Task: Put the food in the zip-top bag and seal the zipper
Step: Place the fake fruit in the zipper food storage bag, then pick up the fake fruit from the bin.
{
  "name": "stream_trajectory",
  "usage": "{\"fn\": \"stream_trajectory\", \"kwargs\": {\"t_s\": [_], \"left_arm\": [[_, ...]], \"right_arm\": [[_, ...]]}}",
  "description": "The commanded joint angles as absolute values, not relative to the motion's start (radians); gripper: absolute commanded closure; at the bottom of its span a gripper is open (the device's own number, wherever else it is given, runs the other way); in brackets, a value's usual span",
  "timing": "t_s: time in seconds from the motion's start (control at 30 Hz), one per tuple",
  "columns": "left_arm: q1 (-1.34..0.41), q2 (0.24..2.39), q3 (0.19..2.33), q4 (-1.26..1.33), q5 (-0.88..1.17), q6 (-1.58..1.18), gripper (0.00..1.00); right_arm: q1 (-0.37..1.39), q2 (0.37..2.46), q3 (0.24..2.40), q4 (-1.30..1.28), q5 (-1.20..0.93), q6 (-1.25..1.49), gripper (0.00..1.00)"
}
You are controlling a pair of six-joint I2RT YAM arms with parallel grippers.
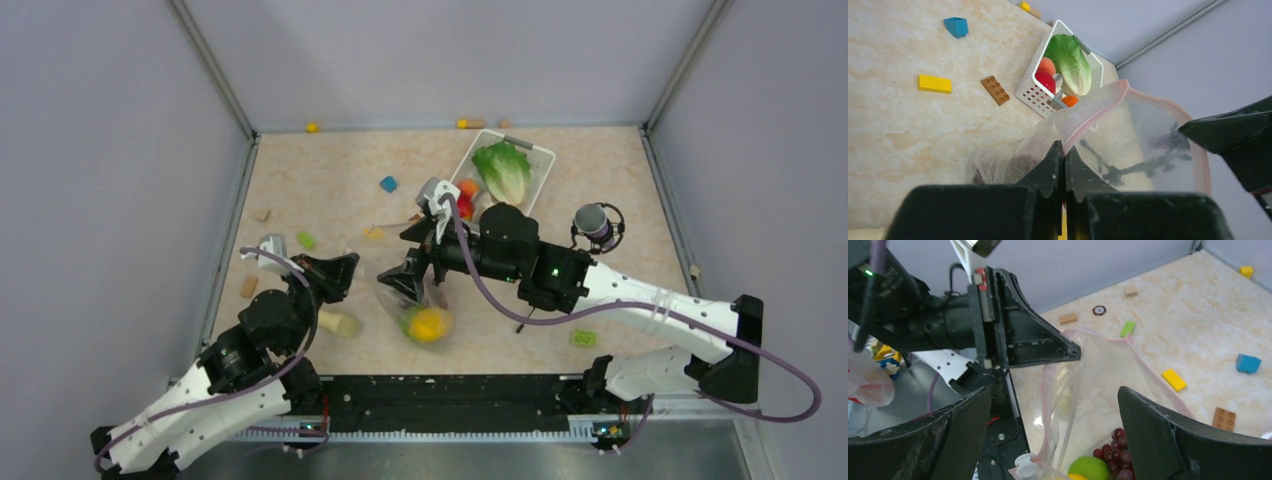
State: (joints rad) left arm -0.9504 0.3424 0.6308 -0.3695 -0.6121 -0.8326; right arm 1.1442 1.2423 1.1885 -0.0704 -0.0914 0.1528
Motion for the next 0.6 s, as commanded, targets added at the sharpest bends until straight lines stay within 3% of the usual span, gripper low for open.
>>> {"fn": "stream_trajectory", "kwargs": {"t_s": [0.0, 0.37, 0.57], "left_arm": [[-0.946, 0.329, 0.628, -0.365, -0.657, -0.794, 1.0], [-0.946, 0.312, 0.696, -0.414, -0.747, -0.823, 1.0], [-0.946, 0.41, 0.863, -0.435, -0.789, -0.756, 1.0]], "right_arm": [[1.138, 1.25, 1.288, -0.009, -0.158, 0.158, 0.04], [1.065, 1.246, 1.337, -0.092, 0.411, 0.178, 0.05], [0.851, 1.35, 1.396, -0.227, 0.364, 0.306, 0.05]]}}
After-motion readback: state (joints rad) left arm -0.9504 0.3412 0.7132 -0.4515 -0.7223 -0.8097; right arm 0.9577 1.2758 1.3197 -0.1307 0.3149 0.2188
